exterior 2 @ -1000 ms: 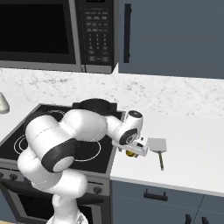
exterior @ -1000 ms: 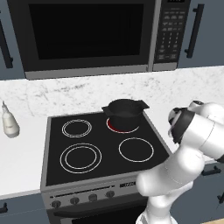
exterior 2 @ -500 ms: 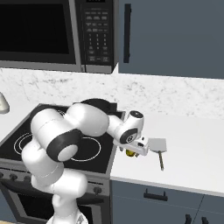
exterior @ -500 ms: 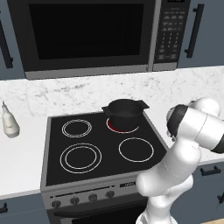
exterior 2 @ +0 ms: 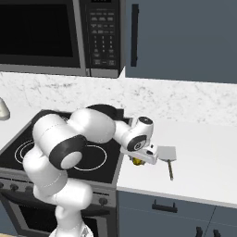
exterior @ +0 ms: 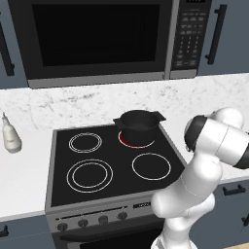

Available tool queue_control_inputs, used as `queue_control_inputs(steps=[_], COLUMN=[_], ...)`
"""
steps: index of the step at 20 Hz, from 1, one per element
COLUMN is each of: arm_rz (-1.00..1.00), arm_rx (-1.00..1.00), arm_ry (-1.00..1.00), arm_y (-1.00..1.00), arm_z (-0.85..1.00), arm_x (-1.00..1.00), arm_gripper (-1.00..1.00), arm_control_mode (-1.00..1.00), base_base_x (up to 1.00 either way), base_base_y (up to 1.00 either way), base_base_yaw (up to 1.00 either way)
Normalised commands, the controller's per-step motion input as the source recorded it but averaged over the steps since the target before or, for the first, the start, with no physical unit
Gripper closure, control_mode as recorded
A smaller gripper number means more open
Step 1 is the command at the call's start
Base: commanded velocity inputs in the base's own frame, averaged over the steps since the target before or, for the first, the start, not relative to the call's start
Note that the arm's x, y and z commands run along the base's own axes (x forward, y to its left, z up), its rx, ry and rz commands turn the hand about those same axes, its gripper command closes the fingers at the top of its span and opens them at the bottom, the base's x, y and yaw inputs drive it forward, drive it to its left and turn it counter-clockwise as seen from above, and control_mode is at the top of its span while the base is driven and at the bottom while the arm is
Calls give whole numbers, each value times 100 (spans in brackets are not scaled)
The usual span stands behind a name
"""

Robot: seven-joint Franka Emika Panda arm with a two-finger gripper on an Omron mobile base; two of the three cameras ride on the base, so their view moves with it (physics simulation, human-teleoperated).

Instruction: Put the lime and lemon in the pot. Retrieve the spatula and lightly stir the vegetables in the pot.

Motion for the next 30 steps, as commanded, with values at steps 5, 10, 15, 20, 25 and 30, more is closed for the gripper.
queue_control_inputs(steps=[5, 10, 15, 20, 25, 30], arm_rz=[0, 0, 0, 0, 6, 15], arm_rx=[-2, -27, 0, 0, 2, 5], arm_ry=[-24, -13, 0, 0, 0, 0], arm_y=[21, 29, 0, 0, 7, 57], arm_z=[76, 80, 0, 0, 19, 66], arm_x=[-32, -27, 0, 0, 2, 0], arm_gripper=[100, 100, 100, 100, 100, 100], arm_control_mode=[-100, -100, -100, -100, -100, -100], base_base_x=[0, 0, 0, 0, 0, 0], base_base_y=[0, 0, 0, 0, 0, 0], base_base_yaw=[0, 0, 0, 0, 0, 0])
